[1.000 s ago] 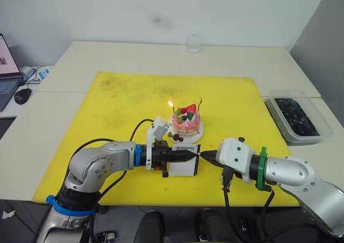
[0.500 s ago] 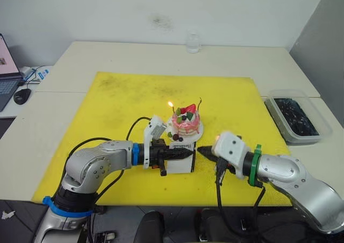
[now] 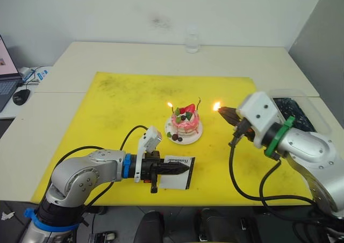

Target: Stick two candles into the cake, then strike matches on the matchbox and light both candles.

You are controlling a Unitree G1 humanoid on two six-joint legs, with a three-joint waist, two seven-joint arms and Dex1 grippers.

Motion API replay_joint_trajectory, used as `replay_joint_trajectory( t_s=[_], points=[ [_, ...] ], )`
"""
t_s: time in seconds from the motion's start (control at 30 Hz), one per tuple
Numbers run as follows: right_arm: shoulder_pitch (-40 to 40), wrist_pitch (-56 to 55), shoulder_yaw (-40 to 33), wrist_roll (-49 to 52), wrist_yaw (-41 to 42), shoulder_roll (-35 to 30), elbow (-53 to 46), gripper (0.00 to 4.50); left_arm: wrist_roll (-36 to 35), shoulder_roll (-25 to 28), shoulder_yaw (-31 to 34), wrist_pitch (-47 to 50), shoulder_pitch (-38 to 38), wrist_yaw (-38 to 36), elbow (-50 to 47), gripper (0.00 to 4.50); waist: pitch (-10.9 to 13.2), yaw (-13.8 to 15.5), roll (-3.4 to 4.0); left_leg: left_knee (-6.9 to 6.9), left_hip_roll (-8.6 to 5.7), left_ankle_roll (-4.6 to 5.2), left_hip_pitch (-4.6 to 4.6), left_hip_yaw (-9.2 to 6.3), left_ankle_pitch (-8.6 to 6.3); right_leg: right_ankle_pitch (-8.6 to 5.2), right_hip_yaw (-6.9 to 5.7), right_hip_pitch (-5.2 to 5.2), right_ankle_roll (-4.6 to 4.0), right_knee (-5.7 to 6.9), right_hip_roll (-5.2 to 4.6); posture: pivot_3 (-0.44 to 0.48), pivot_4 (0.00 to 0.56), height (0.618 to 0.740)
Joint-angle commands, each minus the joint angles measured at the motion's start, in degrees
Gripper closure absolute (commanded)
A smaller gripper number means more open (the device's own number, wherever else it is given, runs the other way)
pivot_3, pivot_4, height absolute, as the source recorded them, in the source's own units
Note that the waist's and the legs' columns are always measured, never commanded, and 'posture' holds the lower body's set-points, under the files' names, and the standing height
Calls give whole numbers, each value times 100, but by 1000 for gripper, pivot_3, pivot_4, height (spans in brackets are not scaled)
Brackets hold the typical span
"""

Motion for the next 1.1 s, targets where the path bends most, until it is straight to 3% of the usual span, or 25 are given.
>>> replay_joint_trajectory(
  t_s=[0.03, 0.67, 1.1],
  points=[
    [-297, -470, 318, -292, 6, -52, 313, 4472, -108, -6, 50, -26, -50, -5, -127, 4500, 0, 2, 0, 0, -1, 0, -2, 0, 0, 0, 0, 0, 0, -2, 0, 0, 150, 740],
    [-871, -1283, 971, -1028, 136, 308, 1411, 4472, 49, -188, -81, -153, -131, 28, -9, 4500, 0, 5, 0, -1, 2, 0, -10, -2, 0, -2, -2, -5, 0, -1, 0, 0, 150, 740],
    [-850, -1315, 897, -1171, 230, 417, 1436, 4472, 126, -280, -117, -176, -156, 27, 18, 4500, 0, 6, 0, -1, 3, 0, -10, -2, 0, -1, -3, -5, 0, -1, 0, 0, 150, 740]
  ],
)
